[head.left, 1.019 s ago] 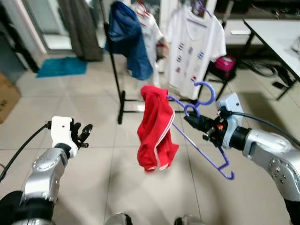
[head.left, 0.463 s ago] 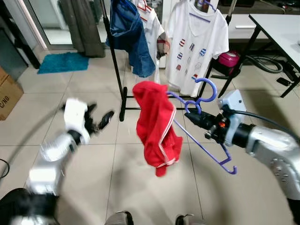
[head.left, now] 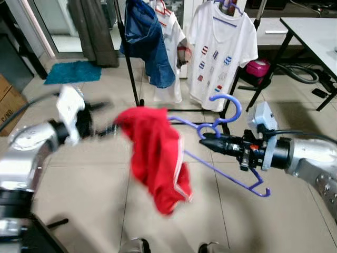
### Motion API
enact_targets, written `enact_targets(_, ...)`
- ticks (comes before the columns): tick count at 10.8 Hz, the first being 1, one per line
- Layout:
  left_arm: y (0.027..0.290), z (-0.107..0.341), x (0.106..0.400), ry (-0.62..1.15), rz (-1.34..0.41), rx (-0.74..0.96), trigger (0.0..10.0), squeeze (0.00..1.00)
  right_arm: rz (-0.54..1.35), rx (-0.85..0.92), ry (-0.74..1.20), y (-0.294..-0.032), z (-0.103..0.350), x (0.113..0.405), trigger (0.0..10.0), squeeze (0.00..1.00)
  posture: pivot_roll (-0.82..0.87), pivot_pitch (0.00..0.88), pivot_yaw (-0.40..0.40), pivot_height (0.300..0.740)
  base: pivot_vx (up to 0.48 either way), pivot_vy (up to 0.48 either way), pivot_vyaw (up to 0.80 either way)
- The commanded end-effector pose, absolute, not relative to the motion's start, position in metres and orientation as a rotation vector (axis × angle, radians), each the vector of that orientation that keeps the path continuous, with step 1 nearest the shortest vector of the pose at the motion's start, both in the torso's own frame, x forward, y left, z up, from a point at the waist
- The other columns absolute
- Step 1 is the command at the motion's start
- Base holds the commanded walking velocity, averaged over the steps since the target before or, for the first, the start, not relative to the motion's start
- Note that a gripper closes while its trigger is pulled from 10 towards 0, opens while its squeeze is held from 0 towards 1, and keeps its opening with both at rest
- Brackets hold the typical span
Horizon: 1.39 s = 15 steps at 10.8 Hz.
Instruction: Hang hanger
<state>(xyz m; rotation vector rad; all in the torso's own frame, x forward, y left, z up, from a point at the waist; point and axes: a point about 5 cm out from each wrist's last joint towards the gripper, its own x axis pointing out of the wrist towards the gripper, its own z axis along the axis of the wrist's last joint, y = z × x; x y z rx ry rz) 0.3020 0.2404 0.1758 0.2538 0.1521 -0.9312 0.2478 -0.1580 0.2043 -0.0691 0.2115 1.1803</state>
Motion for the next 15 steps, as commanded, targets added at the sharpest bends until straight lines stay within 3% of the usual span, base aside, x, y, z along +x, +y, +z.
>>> enact_targets(1,0.242,0.178,0.299,0.199,-1.012,0.247,10.0,0.00,1.238,-0.096,0.131,-0.155,0.219,0.245,10.0,0.00,-0.14,0.055,0.071,0.740,0.000,0.000,0.00)
enact_targets(3,0.248,0.185,0.293,0.227,-1.067,0.225,10.0,0.00,1.254,-0.100,0.126,-0.157,0.223,0.243,10.0,0.00,-0.15,0.048,0.078,0.740,0.000,0.000,0.00)
enact_targets(4,0.254,0.186,0.294,0.221,-1.050,0.219,0.0,0.00,1.264,-0.101,0.123,-0.158,0.224,0.242,10.0,0.00,-0.15,0.048,0.078,0.740,0.000,0.000,0.00)
enact_targets(9,0.270,0.178,0.285,0.243,-1.033,0.155,0.0,0.00,1.268,-0.107,0.128,-0.164,0.223,0.244,10.0,0.00,-0.15,0.022,0.077,0.740,0.000,0.000,0.00)
enact_targets(15,0.267,0.165,0.290,0.268,-1.039,0.169,0.0,0.00,1.281,-0.106,0.115,-0.162,0.224,0.245,10.0,0.00,-0.15,0.014,0.075,0.740,0.000,0.000,0.00)
